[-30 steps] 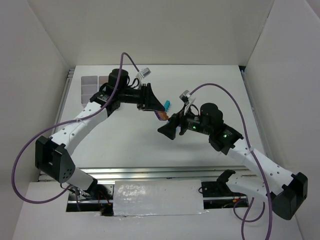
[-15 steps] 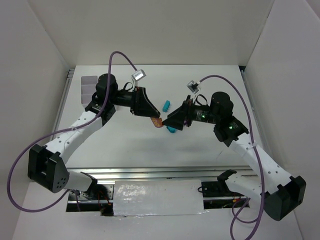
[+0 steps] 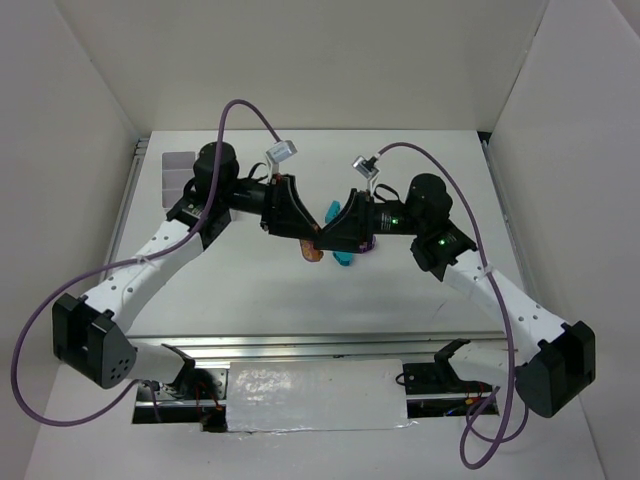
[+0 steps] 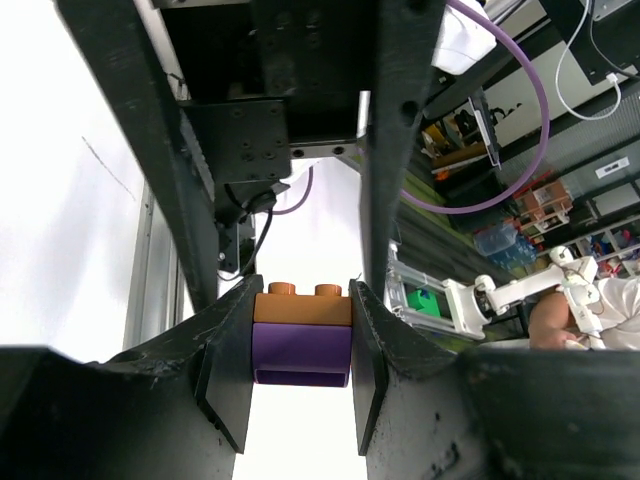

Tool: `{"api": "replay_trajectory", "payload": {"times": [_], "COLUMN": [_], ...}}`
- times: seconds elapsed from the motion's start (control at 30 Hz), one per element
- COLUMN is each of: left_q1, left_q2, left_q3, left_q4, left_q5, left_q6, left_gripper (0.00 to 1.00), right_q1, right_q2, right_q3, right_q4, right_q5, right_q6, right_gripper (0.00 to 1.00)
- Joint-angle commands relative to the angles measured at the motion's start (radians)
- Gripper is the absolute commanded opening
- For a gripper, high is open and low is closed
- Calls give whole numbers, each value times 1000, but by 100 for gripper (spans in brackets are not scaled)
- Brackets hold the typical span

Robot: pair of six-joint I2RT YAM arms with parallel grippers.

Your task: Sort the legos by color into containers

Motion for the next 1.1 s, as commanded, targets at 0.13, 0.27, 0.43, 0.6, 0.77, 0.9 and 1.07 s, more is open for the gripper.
{"api": "replay_trajectory", "payload": {"times": [0.13, 0.27, 0.43, 0.6, 0.77, 0.9, 1.07], "left_q1": [-8, -5, -3, 2, 9, 11, 12], "left_q2": [28, 40, 48, 54, 60, 65, 63], "left_q3": [88, 105, 96, 103, 111, 108, 106], "left_q4": [-109, -134, -53, -41, -28, -7, 6], "left_q5": [-40, -77, -84, -94, -100, -81, -68], "left_q6": [119, 124, 46, 24, 12, -5, -7], "left_gripper": [0, 0, 0, 0, 0, 0, 0], "right_q1": [10, 11, 11, 19, 22, 22, 19], "right_q2": [-14, -2, 5, 18, 7, -13, -8], "right_q3": [-4, 5, -20, -20, -29, -43, -46], "right_q4": [125, 79, 99, 82, 56, 54, 66], "right_q5": [-9, -2, -2, -18, -16, 1, 4], "right_q6": [32, -2, 3, -8, -38, -54, -54], "right_gripper": [61, 55, 51, 63, 80, 70, 15]}}
